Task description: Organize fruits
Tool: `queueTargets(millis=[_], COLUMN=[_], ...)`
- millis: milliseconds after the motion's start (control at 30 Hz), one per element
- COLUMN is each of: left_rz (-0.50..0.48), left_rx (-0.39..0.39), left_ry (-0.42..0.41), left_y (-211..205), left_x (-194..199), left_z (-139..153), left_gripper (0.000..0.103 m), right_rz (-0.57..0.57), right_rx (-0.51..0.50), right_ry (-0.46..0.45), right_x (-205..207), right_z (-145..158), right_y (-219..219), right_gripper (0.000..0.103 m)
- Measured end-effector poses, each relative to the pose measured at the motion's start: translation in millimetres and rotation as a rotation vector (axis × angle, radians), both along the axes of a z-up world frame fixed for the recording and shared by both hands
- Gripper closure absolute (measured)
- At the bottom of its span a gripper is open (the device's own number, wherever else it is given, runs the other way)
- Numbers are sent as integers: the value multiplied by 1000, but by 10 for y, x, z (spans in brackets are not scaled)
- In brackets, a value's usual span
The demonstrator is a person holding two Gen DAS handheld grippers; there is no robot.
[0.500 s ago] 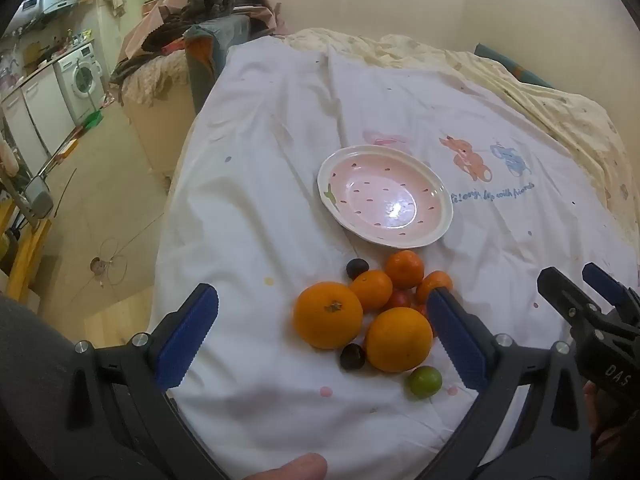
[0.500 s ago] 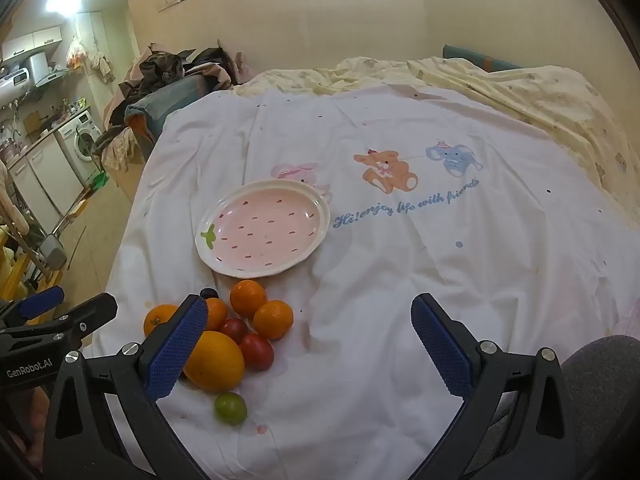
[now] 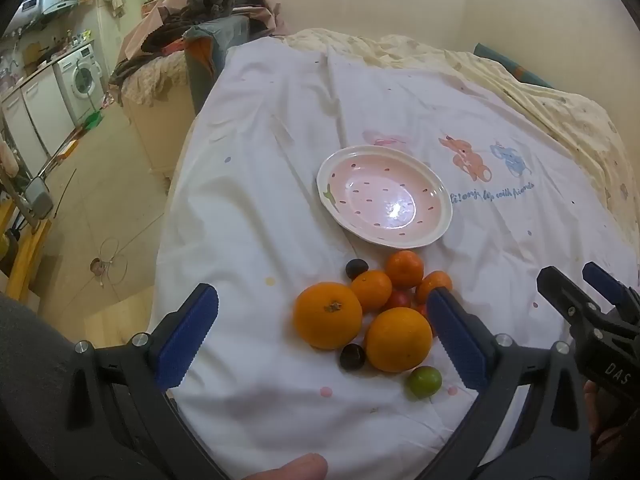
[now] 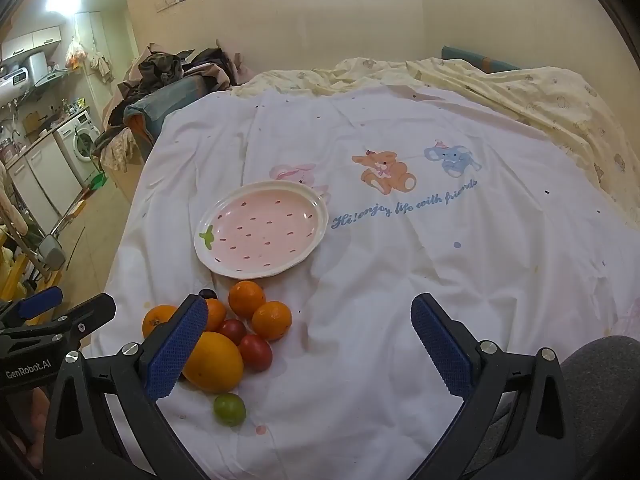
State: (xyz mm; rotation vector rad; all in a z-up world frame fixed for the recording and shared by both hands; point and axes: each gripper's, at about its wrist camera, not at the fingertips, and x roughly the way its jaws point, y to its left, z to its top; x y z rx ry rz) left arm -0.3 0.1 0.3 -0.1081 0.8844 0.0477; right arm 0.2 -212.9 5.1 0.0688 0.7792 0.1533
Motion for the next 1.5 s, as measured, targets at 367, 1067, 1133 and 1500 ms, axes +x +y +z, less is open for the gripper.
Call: queueTargets(millis=[367,1067,1133,1500], left_rz=[-1,-3,-7,-5], left_rx=[1,-8,0,6], left_ry=[-1,-3,-5,6], left_y=[-13,-11,-25,-37], left_x=[18,-3,-11,7], left_z=[-16,11,-6,-22], left_gripper=[0,0,0,0], right_rz=[0,4,3,2], right_rx=[-3,-9,-8,-7], right_ry=[-1,7,4,6], right_x=[4,6,29,12], right_z=[9,1,7,-22], right_y=[4,-4,0,27], right_gripper=[0,0,0,0])
